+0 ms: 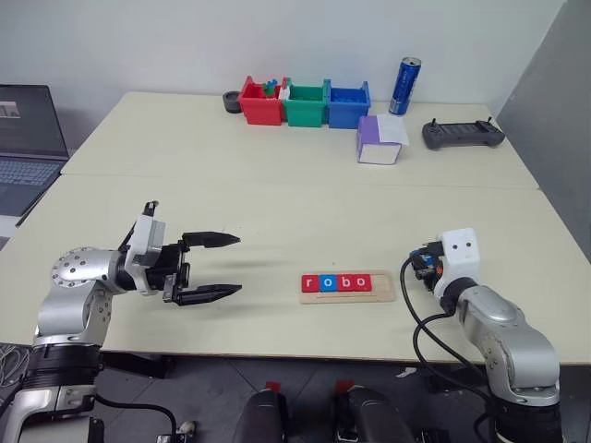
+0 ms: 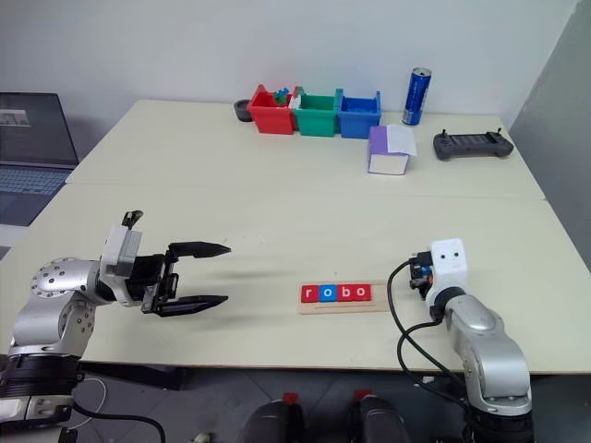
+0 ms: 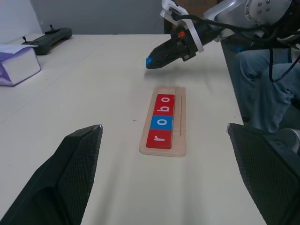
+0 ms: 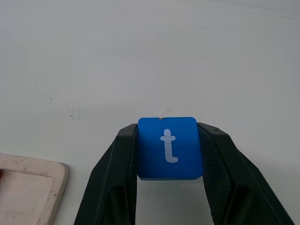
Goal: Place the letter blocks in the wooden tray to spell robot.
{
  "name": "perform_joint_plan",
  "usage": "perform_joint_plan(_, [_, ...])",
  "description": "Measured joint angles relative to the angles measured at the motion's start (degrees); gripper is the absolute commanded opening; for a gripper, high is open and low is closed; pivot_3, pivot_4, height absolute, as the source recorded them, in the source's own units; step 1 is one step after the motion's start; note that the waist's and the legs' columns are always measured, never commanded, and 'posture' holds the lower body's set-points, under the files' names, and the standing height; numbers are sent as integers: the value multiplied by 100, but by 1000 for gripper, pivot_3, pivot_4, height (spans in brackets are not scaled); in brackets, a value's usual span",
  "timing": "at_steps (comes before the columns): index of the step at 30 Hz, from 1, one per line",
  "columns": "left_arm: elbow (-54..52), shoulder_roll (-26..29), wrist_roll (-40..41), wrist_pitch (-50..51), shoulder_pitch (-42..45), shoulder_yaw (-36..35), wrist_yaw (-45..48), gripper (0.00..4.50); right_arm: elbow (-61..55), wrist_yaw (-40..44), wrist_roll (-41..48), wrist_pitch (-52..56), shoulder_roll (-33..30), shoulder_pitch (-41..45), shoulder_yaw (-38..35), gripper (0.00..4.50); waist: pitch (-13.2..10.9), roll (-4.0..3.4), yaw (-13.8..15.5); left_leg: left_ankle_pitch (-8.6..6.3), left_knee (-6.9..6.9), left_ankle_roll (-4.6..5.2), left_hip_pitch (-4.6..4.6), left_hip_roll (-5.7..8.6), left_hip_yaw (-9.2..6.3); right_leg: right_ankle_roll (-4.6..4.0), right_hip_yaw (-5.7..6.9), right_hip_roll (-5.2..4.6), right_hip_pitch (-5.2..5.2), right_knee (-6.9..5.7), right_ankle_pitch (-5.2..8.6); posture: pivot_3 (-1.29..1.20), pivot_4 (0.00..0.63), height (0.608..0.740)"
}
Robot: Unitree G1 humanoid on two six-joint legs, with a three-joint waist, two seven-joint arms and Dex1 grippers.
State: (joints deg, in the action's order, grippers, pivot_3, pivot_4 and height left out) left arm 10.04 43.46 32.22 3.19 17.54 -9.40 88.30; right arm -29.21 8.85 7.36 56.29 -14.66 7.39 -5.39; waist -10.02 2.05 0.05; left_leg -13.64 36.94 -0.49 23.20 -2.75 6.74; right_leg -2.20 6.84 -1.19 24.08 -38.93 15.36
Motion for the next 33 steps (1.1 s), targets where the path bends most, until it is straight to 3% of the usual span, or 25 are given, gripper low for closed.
perform_joint_plan(1, [-1,0,0,0,-5,0,-6,4500,24,-17,0,47,-1,1,1,1454,0,0,-2,0,2,0,3,0,0,0,0,-1,1,0,0,0,150,740])
perform_joint_plan(8, [-57,2,3,0,-117,-7,-47,4500,56,41,51,199,-218,188,-23,3734,0,0,-15,0,0,1,-5,-2,-3,0,3,1,1,-7,0,0,150,740])
perform_joint_plan(11, [-132,7,7,0,-135,-24,-120,4500,114,690,292,-45,-924,494,-144,3734,-2,-3,-18,0,1,2,-4,-1,-4,1,3,2,0,-4,-1,0,150,740])
perform_joint_plan(14, [-159,14,10,3,-145,-78,-150,4500,630,1599,352,-1206,-1739,718,-334,3734,-1,-1,-10,-1,-1,3,-4,1,-5,1,6,2,-1,1,-1,0,150,740])
perform_joint_plan(17, [-176,23,11,10,-151,-120,-145,4500,2180,3433,482,-2845,-2810,1027,-174,3734,-3,1,-14,-3,0,6,-5,4,-3,2,6,1,-4,5,-1,0,150,740])
perform_joint_plan(20, [-182,36,13,29,-144,-127,-140,4500,3884,5382,509,-4100,-3432,1615,306,3734,-5,4,-29,-3,-1,7,-10,0,-1,1,5,6,-4,2,-1,0,150,740])
perform_joint_plan(23, [-253,70,19,67,-102,-132,-141,4500,5134,6600,407,-4937,-3438,2376,828,3734,-10,3,-64,-1,-2,5,-16,-5,-1,0,1,13,-3,-5,-1,0,150,740])
perform_joint_plan(27, [-486,152,51,171,-220,-161,-151,4500,6636,7467,-222,-6195,-3369,3384,1496,3734,-12,-1,-65,0,-2,2,-20,-9,2,0,2,13,-5,-9,-1,0,150,740])
perform_joint_plan(33, [-745,179,78,255,-490,-259,-286,4500,7710,7790,-623,-7005,-2983,3711,1878,3734,-13,-2,-26,10,5,-15,-18,-4,19,-2,-7,-1,-6,-8,-1,0,150,740])
